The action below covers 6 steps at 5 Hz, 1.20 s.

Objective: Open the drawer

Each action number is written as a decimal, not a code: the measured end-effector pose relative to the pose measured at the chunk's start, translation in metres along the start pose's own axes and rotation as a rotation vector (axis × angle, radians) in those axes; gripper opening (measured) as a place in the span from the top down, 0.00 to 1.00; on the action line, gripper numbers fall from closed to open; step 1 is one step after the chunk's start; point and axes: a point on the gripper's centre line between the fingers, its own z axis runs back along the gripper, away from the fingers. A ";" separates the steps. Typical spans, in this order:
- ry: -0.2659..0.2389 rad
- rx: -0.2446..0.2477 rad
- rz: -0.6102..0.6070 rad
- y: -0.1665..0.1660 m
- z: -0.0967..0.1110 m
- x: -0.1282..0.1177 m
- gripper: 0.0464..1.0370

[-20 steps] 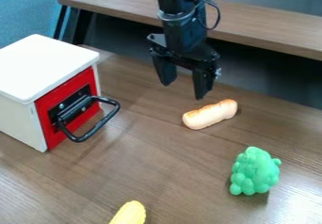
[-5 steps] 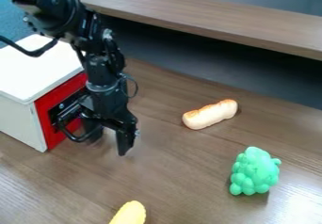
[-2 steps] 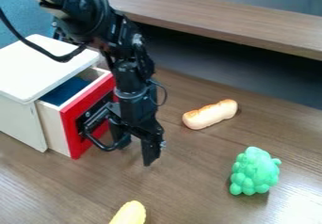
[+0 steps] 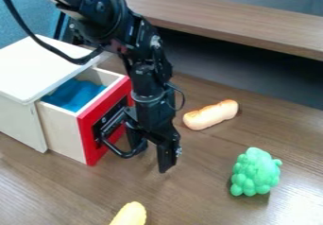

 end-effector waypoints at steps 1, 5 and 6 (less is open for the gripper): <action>0.004 0.002 -0.037 -0.008 -0.001 0.002 0.04; -0.055 0.066 -0.003 -0.008 0.020 0.002 0.04; -0.111 0.071 0.011 -0.009 0.045 0.008 0.04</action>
